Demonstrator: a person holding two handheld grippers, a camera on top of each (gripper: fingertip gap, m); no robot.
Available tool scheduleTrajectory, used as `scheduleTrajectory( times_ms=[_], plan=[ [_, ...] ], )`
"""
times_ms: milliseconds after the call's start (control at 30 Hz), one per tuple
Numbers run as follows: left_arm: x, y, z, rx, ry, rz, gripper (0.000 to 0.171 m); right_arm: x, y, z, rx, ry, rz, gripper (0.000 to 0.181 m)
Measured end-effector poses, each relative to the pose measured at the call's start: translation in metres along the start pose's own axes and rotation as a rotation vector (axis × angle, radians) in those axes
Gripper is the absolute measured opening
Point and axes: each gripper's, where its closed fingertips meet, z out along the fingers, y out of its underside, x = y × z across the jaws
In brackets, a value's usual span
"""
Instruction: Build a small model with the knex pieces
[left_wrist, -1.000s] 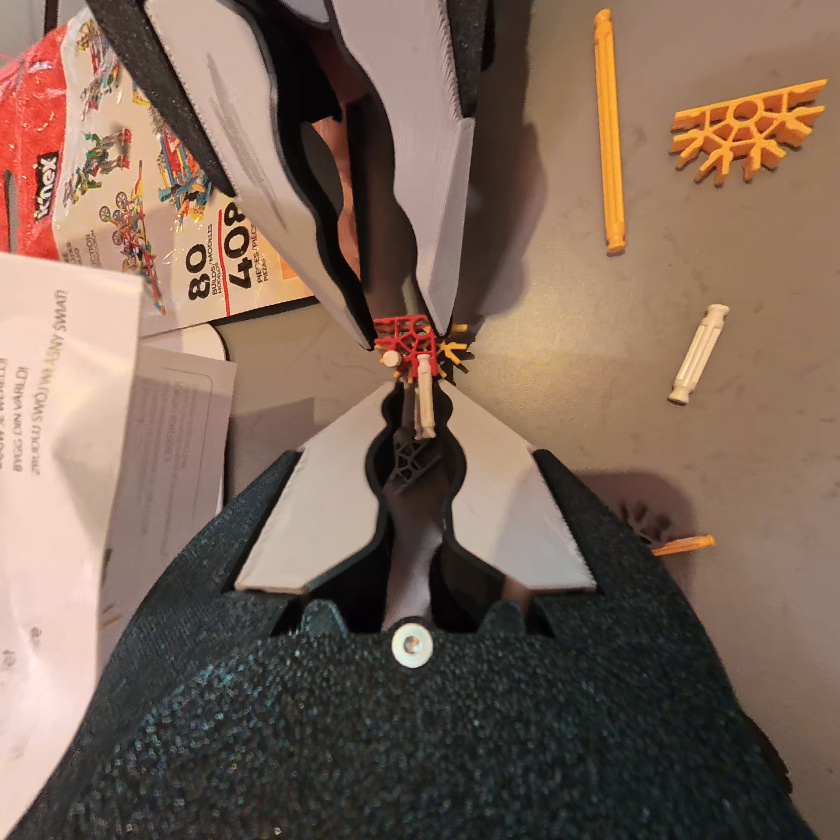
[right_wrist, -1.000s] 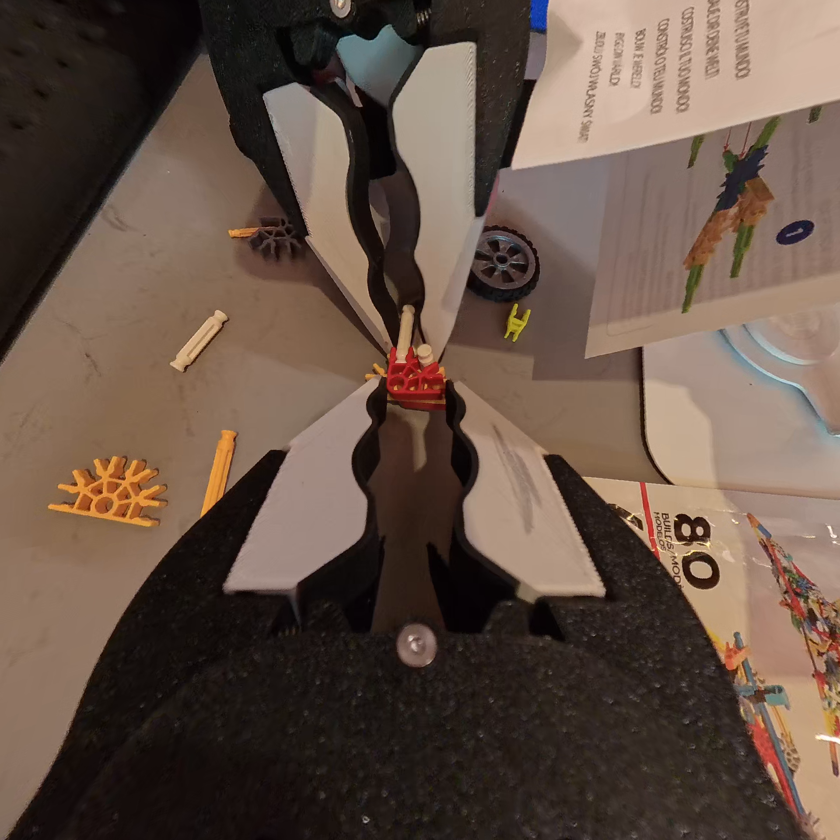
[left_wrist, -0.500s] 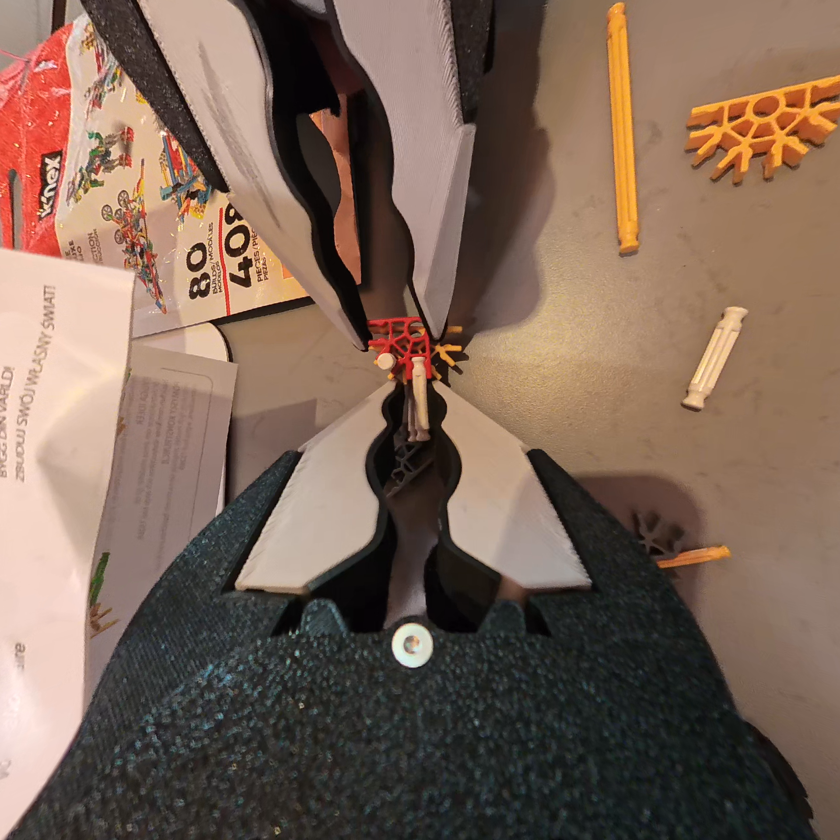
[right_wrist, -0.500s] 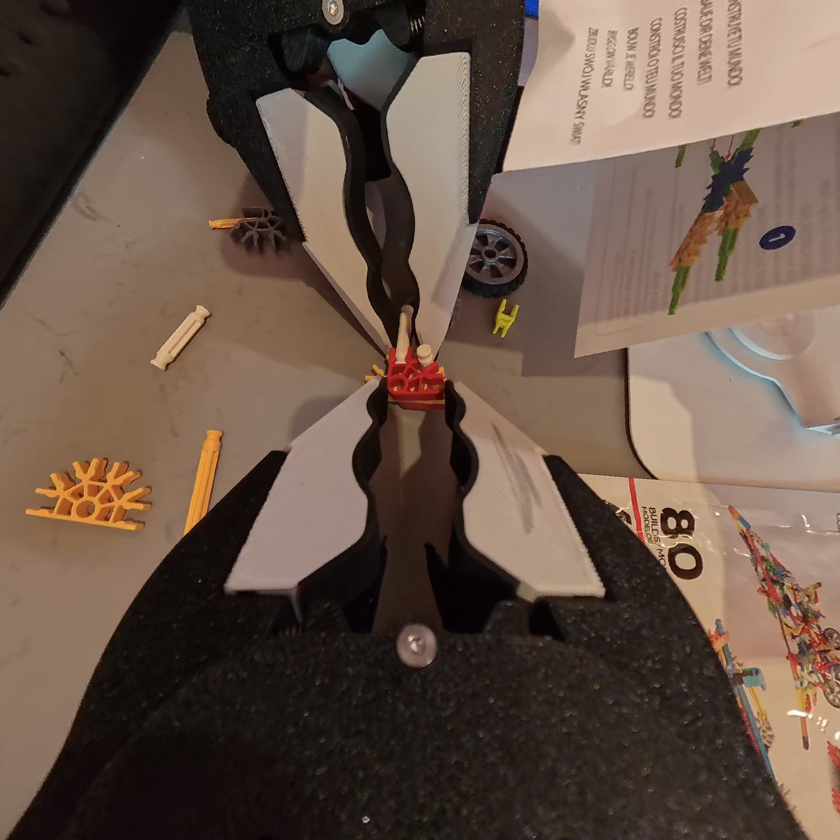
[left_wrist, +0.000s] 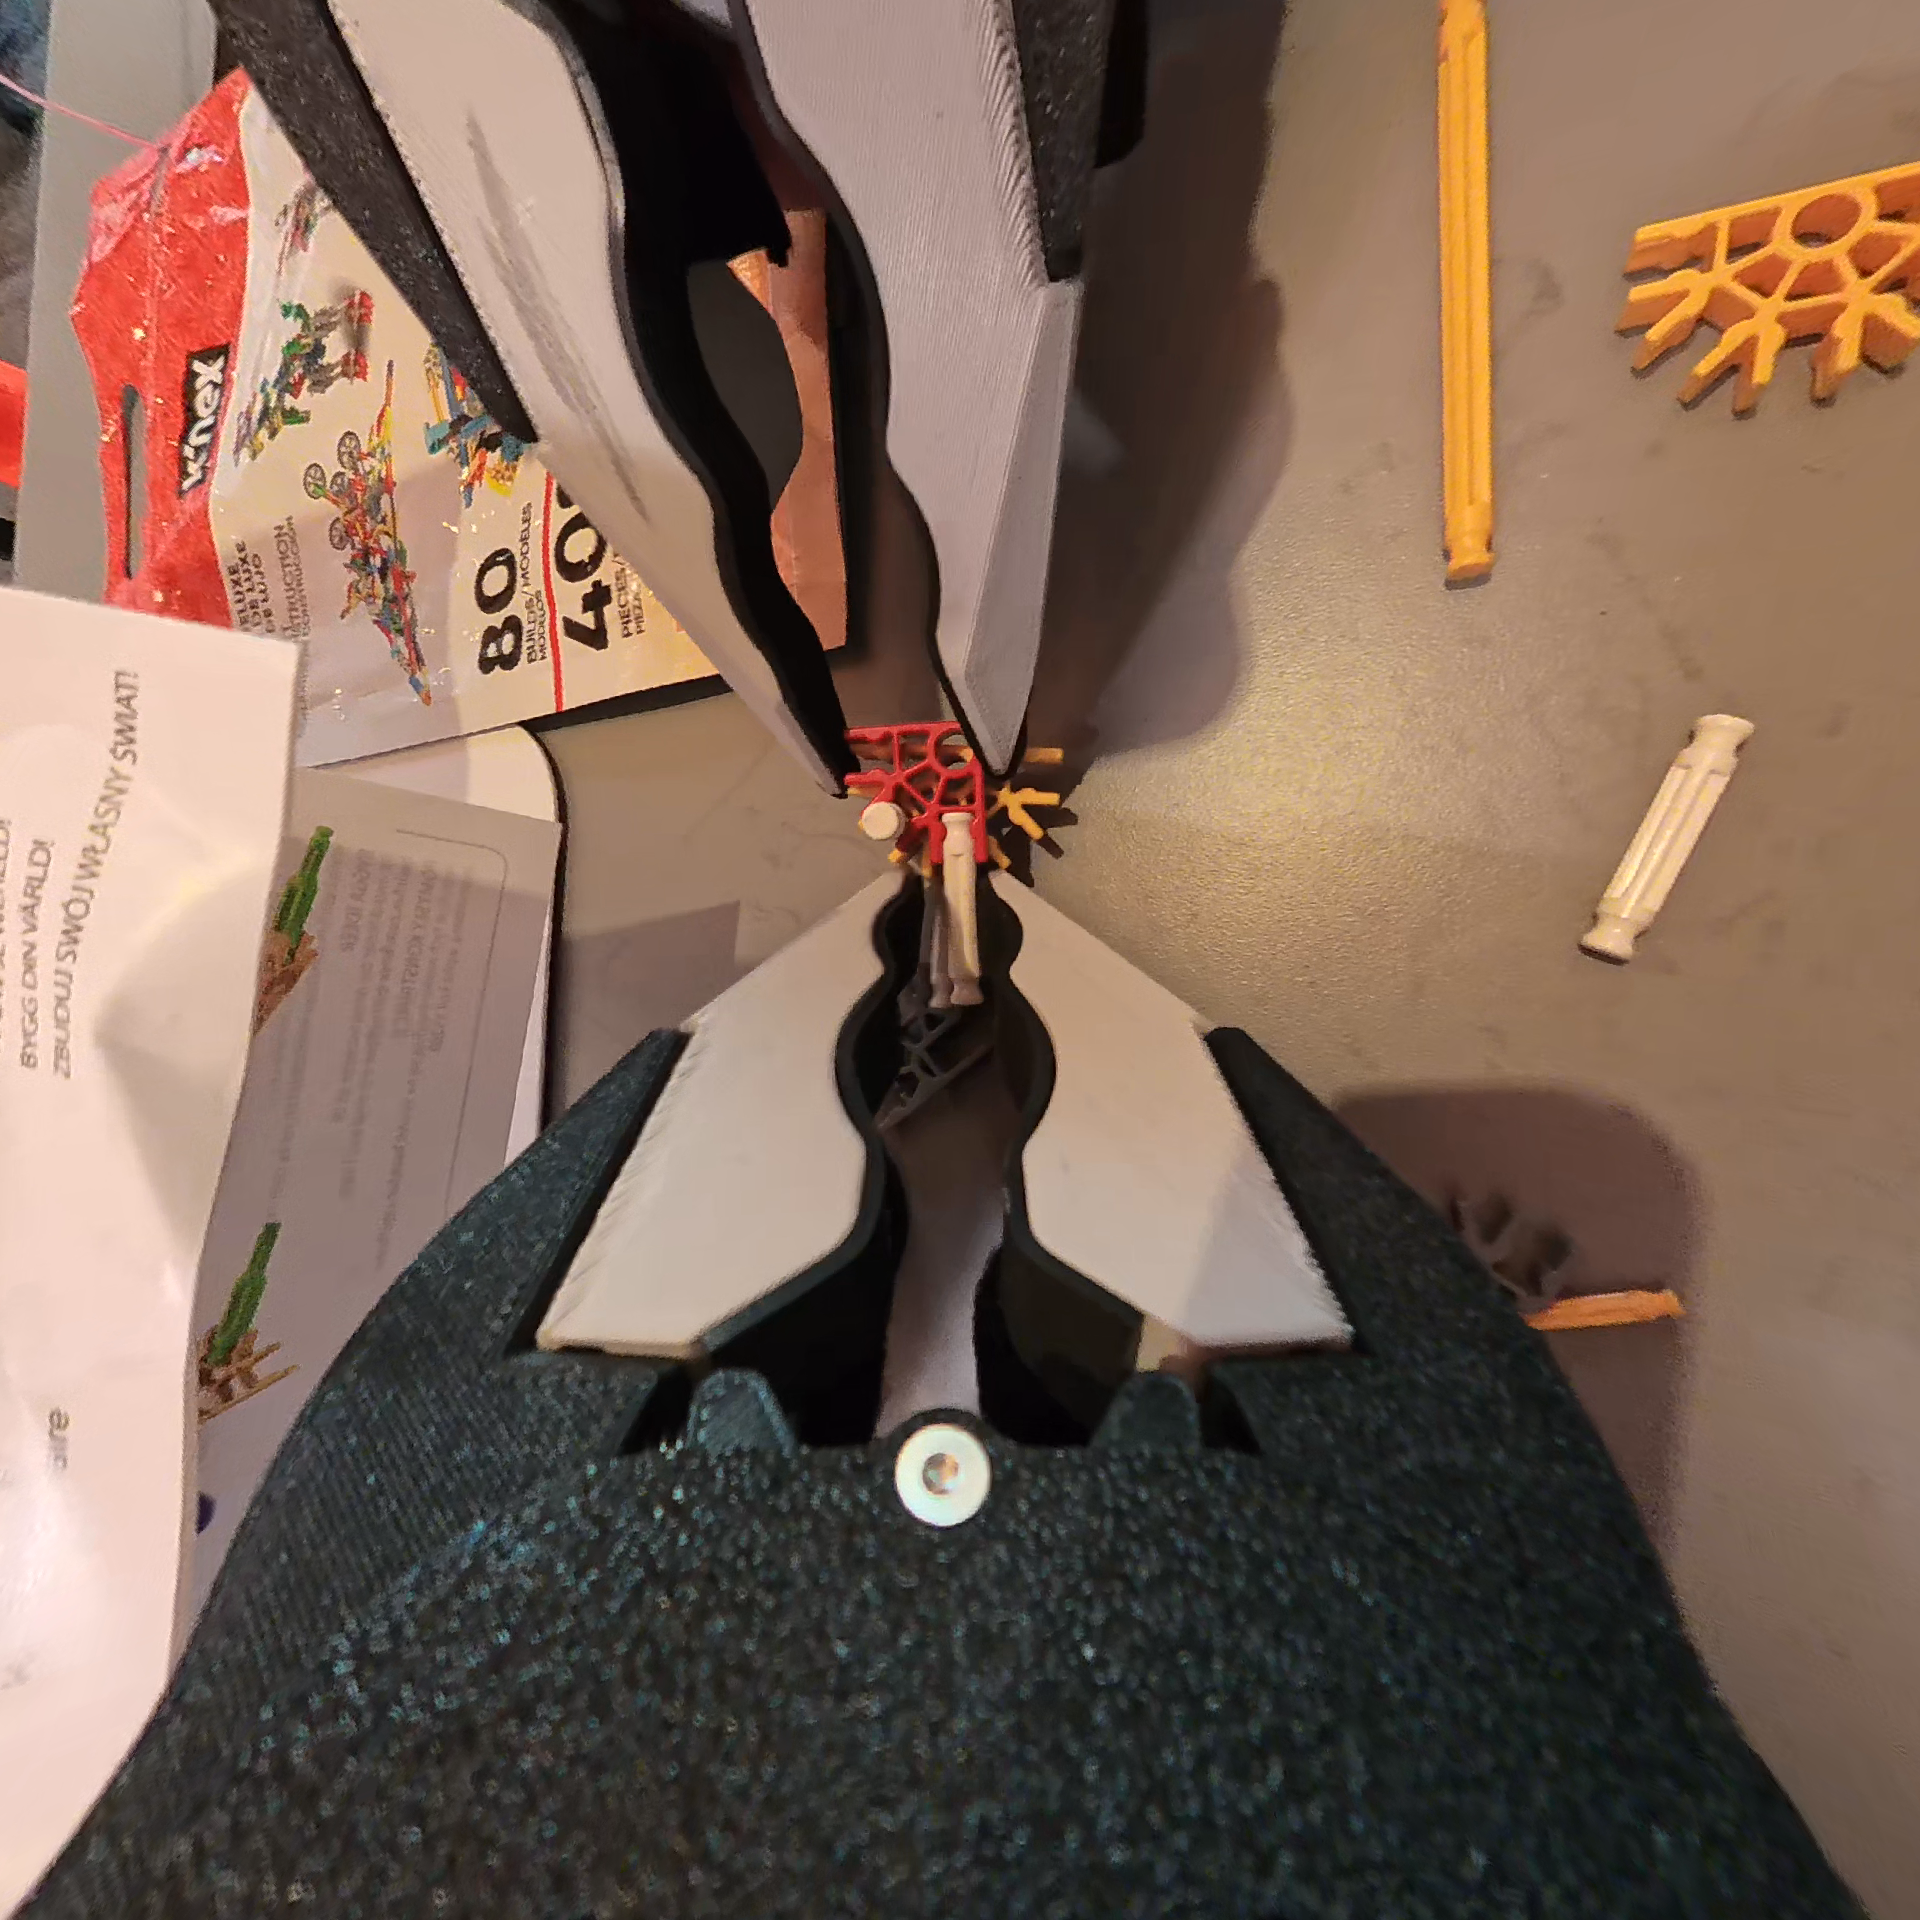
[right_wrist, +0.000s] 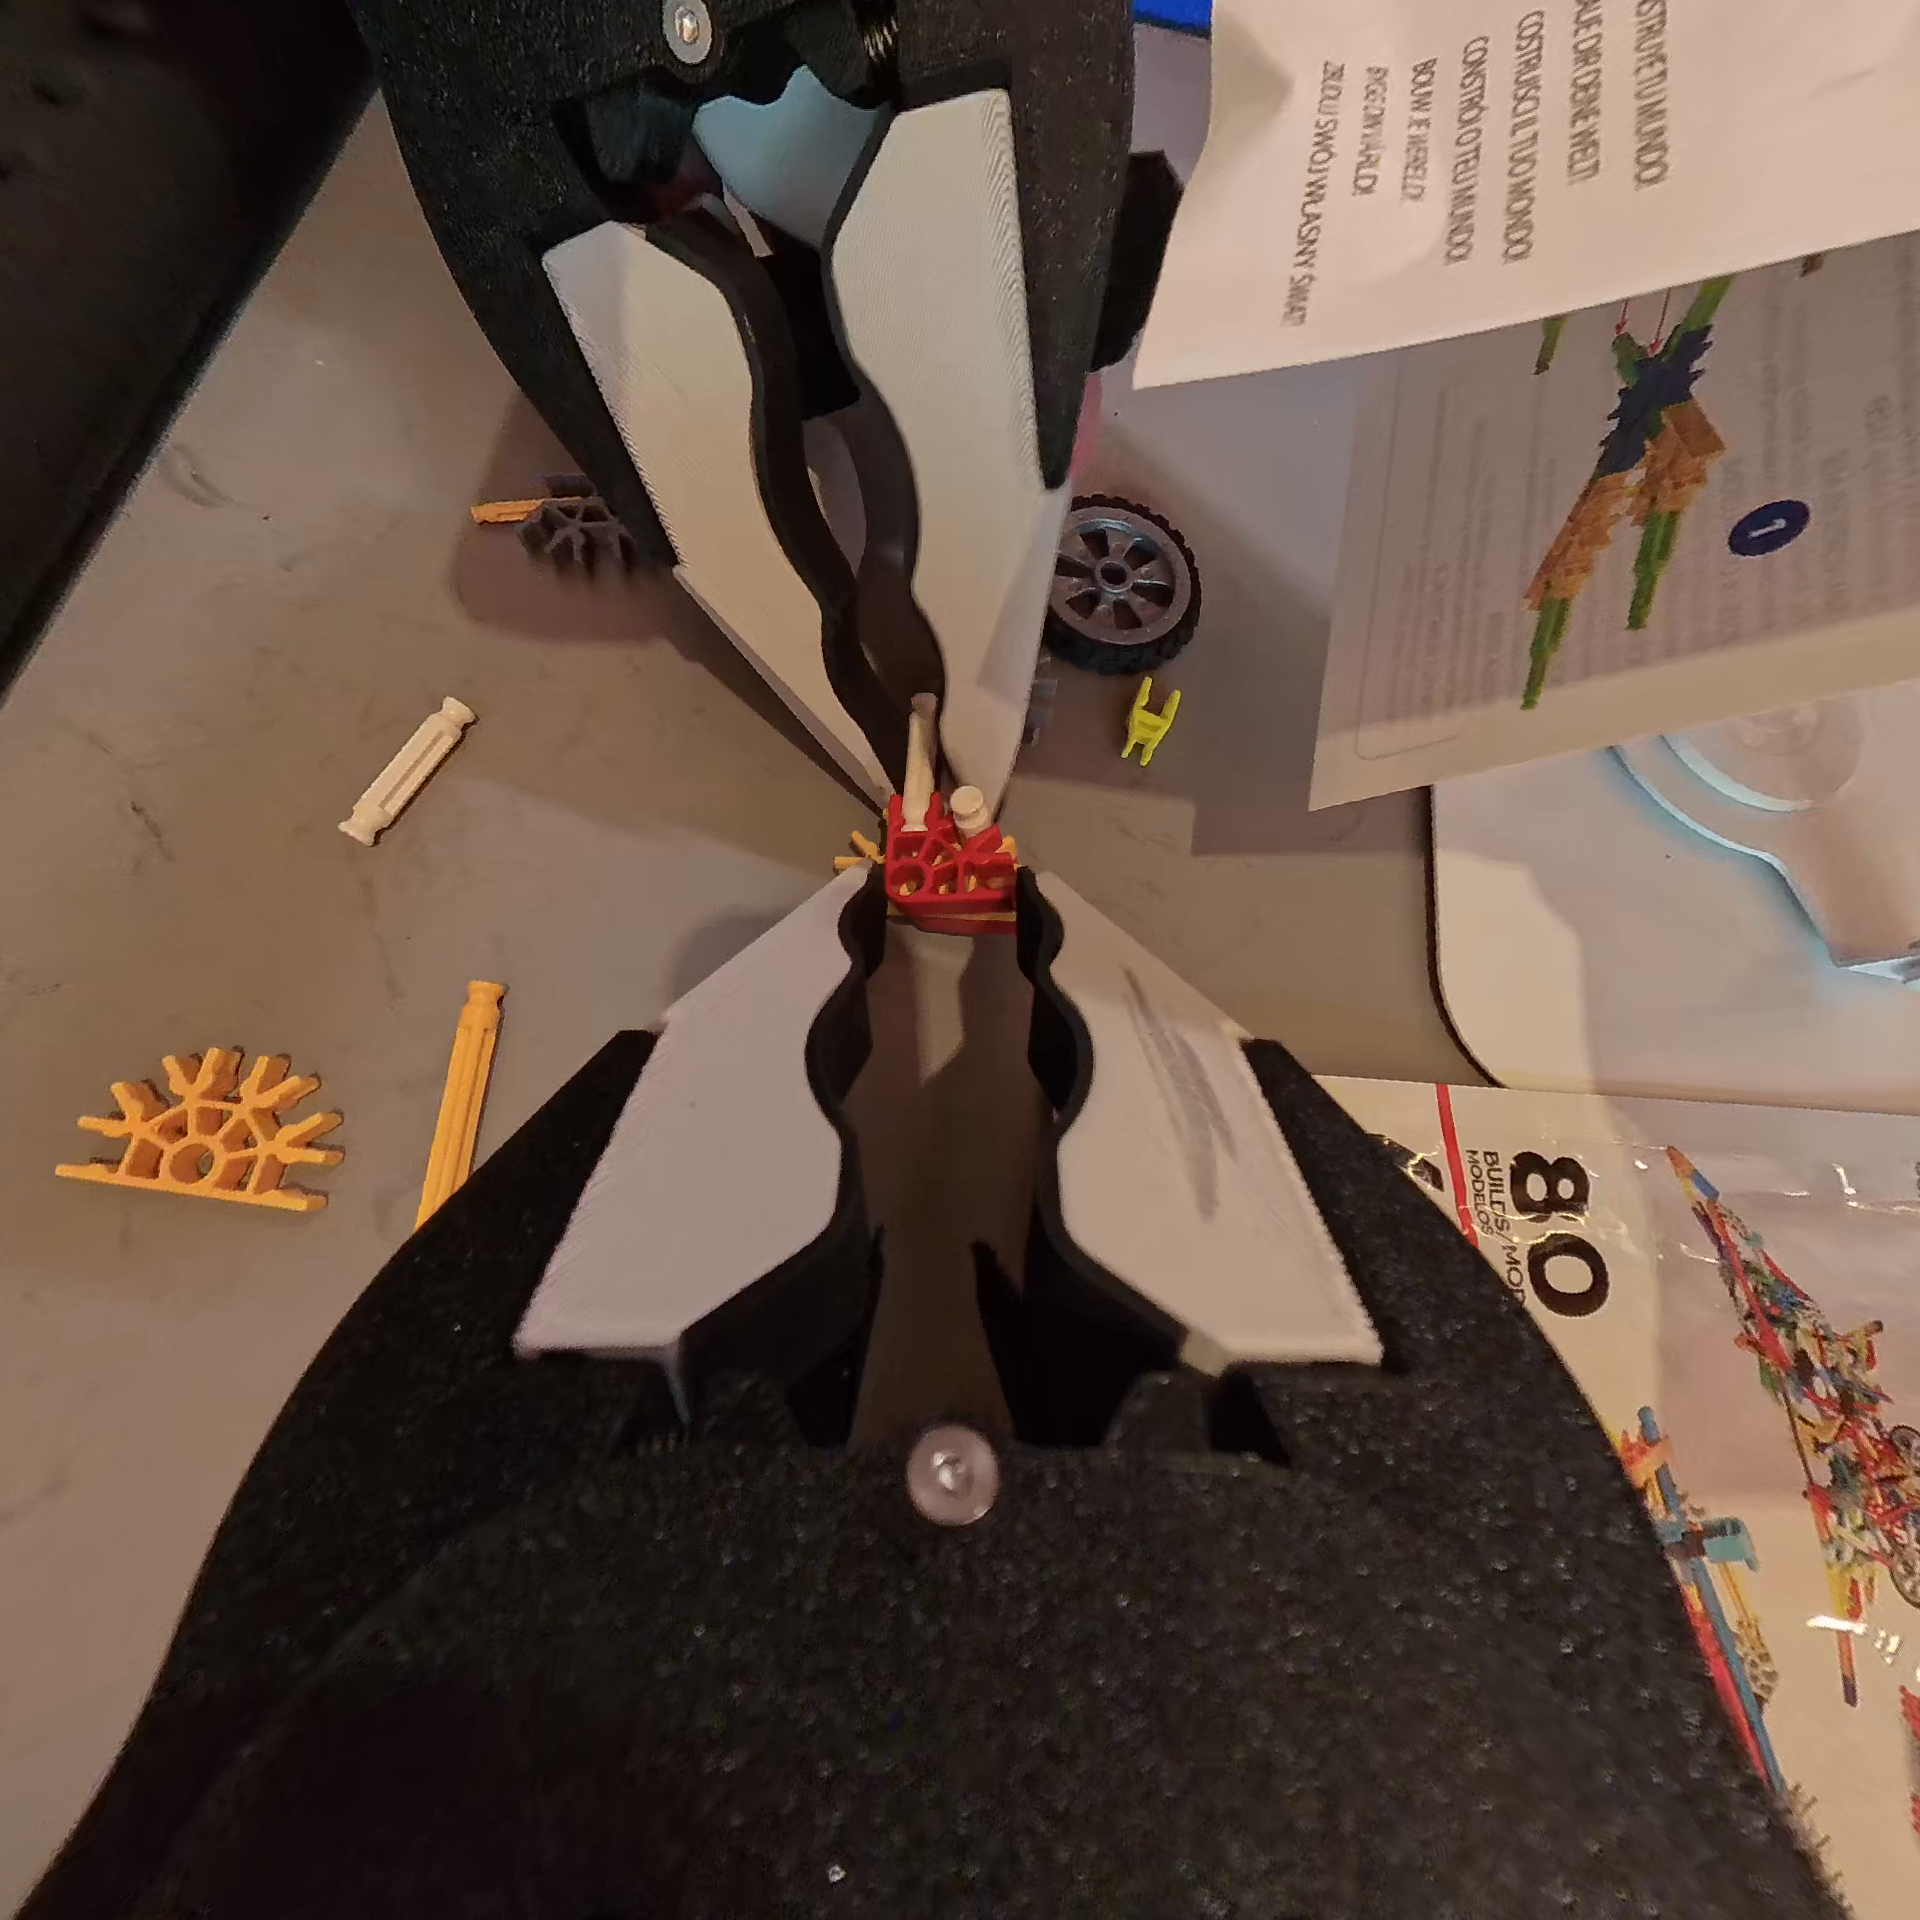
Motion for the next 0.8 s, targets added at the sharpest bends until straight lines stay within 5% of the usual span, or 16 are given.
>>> scheduleTrajectory(
  times_ms=[800],
  plan=[
    [0.0012,-0.0007,0.0014,0.014,0.063,-0.012,0.004,0.0017,-0.0025,0.0024,-0.031,0.018,-0.011,0.022]
  ],
)
